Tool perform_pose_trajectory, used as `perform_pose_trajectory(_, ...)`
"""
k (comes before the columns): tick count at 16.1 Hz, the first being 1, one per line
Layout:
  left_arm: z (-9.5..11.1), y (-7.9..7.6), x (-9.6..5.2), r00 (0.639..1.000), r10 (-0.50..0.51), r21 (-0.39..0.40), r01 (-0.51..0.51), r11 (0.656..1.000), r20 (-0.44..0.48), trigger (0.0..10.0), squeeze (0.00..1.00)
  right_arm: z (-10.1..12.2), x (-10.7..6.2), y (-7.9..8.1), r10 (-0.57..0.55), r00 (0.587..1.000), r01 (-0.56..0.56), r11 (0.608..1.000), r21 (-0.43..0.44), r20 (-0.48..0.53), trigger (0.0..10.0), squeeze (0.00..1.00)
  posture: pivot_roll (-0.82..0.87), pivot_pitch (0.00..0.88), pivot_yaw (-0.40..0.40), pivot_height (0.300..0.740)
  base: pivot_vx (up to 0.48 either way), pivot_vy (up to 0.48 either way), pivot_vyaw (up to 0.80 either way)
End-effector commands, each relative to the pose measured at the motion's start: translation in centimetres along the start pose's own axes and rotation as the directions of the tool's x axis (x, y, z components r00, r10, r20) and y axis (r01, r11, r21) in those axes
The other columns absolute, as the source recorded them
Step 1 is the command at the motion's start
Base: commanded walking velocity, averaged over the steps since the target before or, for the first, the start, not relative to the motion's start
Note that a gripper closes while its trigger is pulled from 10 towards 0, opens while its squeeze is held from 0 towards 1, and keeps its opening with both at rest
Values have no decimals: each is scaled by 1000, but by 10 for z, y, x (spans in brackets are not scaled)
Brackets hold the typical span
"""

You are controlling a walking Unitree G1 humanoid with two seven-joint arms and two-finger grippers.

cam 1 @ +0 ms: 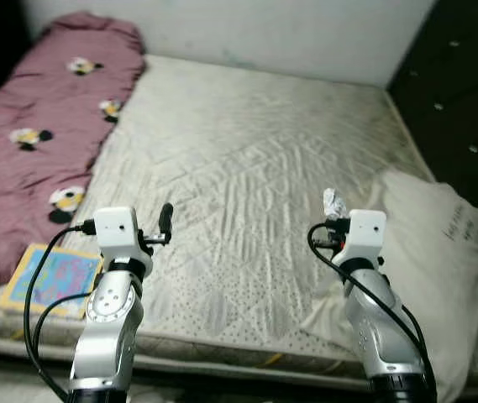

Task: Clean up the room

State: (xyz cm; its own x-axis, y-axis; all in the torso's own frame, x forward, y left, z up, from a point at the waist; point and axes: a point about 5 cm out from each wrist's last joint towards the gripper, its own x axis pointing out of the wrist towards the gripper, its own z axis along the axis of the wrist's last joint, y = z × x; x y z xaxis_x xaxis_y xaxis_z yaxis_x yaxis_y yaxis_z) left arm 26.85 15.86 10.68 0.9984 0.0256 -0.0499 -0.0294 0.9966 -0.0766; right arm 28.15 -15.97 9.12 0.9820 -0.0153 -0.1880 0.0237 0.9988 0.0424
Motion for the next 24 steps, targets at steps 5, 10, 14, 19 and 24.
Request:
perform_pose_trajectory(5,1,0,2,1000,-8,9,8,1000,0,10000,0,9,-1,-2,-11,998,11,1000,-1,59,10000,0,-19,49,-91,740,0,425,-86)
perform_pose_trajectory(10,1,-1,3,1000,-8,5,8,1000,0,10000,0,9,1,0,1,997,2,999,-42,78,10000,0,-20,50,-90,740,0,480,0)
perform_pose_trajectory(14,1,-1,3,1000,-4,-5,4,1000,1,10000,0,9,-1,4,62,996,-63,998,21,71,10000,0,-19,52,-91,740,0,480,0)
perform_pose_trajectory(19,2,-1,3,1000,-11,-9,11,1000,4,10000,0,3,1,1,-7,999,10,998,-64,54,10000,0,-18,50,-90,740,0,480,0)
perform_pose_trajectory(24,2,-3,5,1000,-20,-13,20,1000,8,10000,0,-3,2,1,-1,1000,1,999,-50,-13,10000,0,-15,44,-91,740,0,480,0)
